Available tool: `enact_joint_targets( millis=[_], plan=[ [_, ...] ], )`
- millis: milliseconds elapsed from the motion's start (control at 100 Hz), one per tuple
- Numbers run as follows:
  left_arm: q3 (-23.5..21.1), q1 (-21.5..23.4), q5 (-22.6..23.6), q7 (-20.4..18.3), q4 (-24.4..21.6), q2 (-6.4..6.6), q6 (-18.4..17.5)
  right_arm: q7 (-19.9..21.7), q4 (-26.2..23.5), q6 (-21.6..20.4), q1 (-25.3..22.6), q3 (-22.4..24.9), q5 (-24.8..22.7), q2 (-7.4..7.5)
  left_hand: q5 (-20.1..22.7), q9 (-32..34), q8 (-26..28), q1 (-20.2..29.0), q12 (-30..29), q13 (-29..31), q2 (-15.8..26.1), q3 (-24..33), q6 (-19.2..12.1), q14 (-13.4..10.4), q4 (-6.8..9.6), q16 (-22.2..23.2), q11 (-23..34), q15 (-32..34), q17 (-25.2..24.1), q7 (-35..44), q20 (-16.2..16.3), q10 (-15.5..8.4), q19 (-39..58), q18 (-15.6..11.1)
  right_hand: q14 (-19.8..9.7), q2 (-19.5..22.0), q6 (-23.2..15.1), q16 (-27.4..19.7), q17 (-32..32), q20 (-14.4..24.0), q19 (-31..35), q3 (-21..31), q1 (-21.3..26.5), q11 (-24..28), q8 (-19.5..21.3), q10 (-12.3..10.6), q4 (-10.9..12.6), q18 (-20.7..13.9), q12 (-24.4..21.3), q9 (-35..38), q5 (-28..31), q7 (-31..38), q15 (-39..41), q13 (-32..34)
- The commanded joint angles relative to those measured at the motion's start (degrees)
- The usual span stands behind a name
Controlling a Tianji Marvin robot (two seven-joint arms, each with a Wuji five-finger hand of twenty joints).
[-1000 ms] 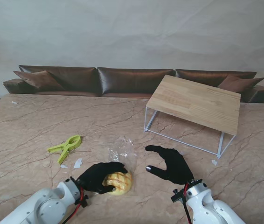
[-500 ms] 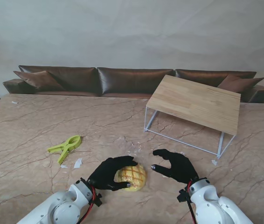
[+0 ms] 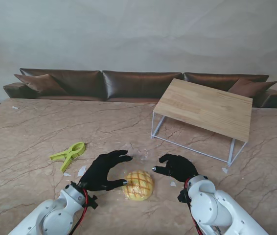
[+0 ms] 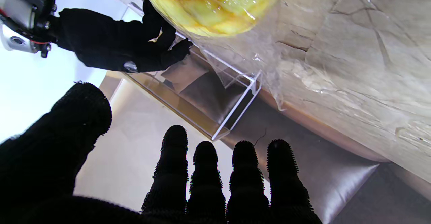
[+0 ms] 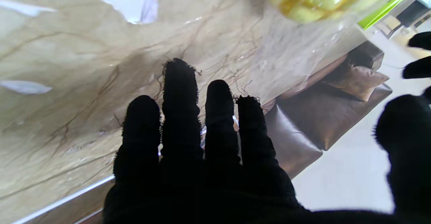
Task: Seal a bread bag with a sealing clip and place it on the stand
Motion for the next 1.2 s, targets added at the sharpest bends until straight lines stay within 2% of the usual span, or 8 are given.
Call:
enact_joint_targets(
  millis=[0, 420, 520, 720, 770, 830, 870, 1190],
  plan=[
    [-0.6, 0.4, -0.1, 0.0, 0.0, 0.2, -0.3, -1.5, 2.0, 1.3, 1.2, -0.7, -0.4, -1.41, 0.3, -1.0, -0.9, -1.9, -0.8, -0.9, 1.9, -1.5, -0.5, -1.7, 1.72, -1.0, -1.3, -0.6, -0.1, -2.1, -0.4, -0.2, 0.0, -0.8, 1.6, -1.5, 0.3, 3.0, 0.8, 2.4, 3.4, 0.9, -3.6, 3.5, 0.5, -0.8, -0.8, 1.5, 3.0, 2.2, 2.0, 1.5, 4.2, 2.1],
    [-3.3, 0.9, -0.1, -0.2, 0.5, 0.24, -0.6, -3.1, 11.3, 7.9, 10.2, -8.4, 6.5, -3.72, 0.6, -1.0, -0.8, -1.6, -0.9, -0.8, 2.1, -2.5, -1.0, -1.9, 2.24, -1.3, -1.5, -0.6, 0.0, -2.0, -0.2, -0.3, 0.4, -1.1, 0.9, -3.1, -7.3, 7.2, 4.7, 7.2, 11.2, 0.8, -3.5, 8.6, 9.8, -3.3, -1.6, 3.0, 9.2, 7.6, 8.9, 10.3, 13.8, 5.7],
    [-3.5, 0.9, -0.2, -0.3, 0.7, 0.25, -0.6, -4.5, 13.8, 7.5, 11.7, -9.8, 7.6, -4.46, 0.5, -0.9, -0.8, -1.6, -0.9, -0.7, 2.3, -2.6, -0.8, -1.8, 2.3, -1.3, -1.5, -0.7, 0.0, -2.0, -0.1, -0.2, 0.4, -1.1, 0.4, -5.0, -12.0, 7.0, 5.1, 8.2, 11.8, 0.2, 0.0, 9.4, 16.6, -4.8, -1.5, 2.8, 9.7, 7.8, 8.7, 14.4, 14.3, 5.8],
    [-3.6, -0.1, -0.3, -1.2, 1.8, 0.4, 0.3, -5.5, 15.7, 6.7, 13.0, -10.9, 11.5, -5.57, 0.7, -0.2, -0.9, -2.5, -0.8, -0.4, 3.8, -3.9, 1.4, -1.4, 2.42, -1.2, -1.3, -0.5, 0.1, -2.2, -0.1, 0.5, 0.5, -1.2, 1.2, -11.4, -15.4, 4.5, 13.0, 11.2, 15.8, -4.8, 18.7, 6.2, 19.5, -4.8, 0.1, 4.8, 4.9, 13.4, 13.9, 16.5, 12.0, 9.8],
    [-3.4, -0.5, -0.9, -1.2, 2.3, 0.31, 0.7, -7.0, 16.4, 6.6, 13.2, -11.1, 12.4, -6.18, 1.0, 0.3, -1.2, -2.4, -0.8, 0.1, 3.7, -4.0, 2.2, -0.9, 2.51, -1.1, -1.2, -0.3, 0.2, -2.7, -0.1, 1.1, 0.5, -1.1, 1.4, -13.2, -18.0, 4.1, 16.6, 11.1, 18.2, -9.3, 26.5, 6.0, 11.3, -4.6, -0.6, 5.0, 2.9, 15.7, 14.6, 21.8, 12.1, 11.8],
    [-3.2, -0.9, -1.5, -1.0, 2.8, 0.15, 1.4, -9.0, 17.3, 6.4, 13.4, -11.3, 12.8, -6.83, 0.9, 0.4, -2.1, -2.3, -0.7, 0.5, 3.8, -3.7, 3.3, -0.2, 2.59, -1.0, -1.2, -0.1, 0.4, -4.4, 0.0, 1.9, 0.7, -1.1, 1.2, -20.9, -22.0, 3.5, 21.1, 10.5, 21.1, 18.9, 25.0, 4.9, 4.8, -4.8, -11.4, 4.6, 0.4, 19.4, 14.8, 28.9, 12.2, 14.8],
    [-3.0, -1.2, -1.7, -0.7, 3.2, 0.03, 1.9, -10.7, 18.1, 5.7, 13.4, -11.3, 13.0, -7.29, 1.2, 0.7, -2.2, -2.4, -0.6, 0.8, 3.8, -3.6, 3.7, 0.1, 2.59, -1.0, -1.0, 0.1, 0.6, -4.6, 0.1, 2.4, 0.9, -0.9, 1.1, -22.3, -23.7, 3.2, 23.1, 10.1, 22.1, 26.4, 24.6, 4.2, 4.4, -5.0, -15.2, 4.6, -1.2, 21.8, 17.0, 29.9, 12.3, 16.5],
    [-2.7, -2.4, -8.1, -5.9, 1.8, -0.11, 8.2, -23.0, 21.1, -8.5, 12.1, -9.4, 11.5, -9.16, -0.7, 0.5, -3.9, -3.0, -0.3, 2.1, 3.0, -3.7, 11.1, 5.3, 2.22, -1.5, -0.5, 1.7, 2.5, -7.9, 0.6, 9.4, 2.0, 1.1, -0.1, -22.1, -28.3, 3.7, 26.6, 9.4, 24.0, 29.9, 28.4, 3.6, 5.6, -5.1, -14.6, 3.7, -2.2, 26.1, 20.2, 30.5, 13.8, 20.6]
  ],
)
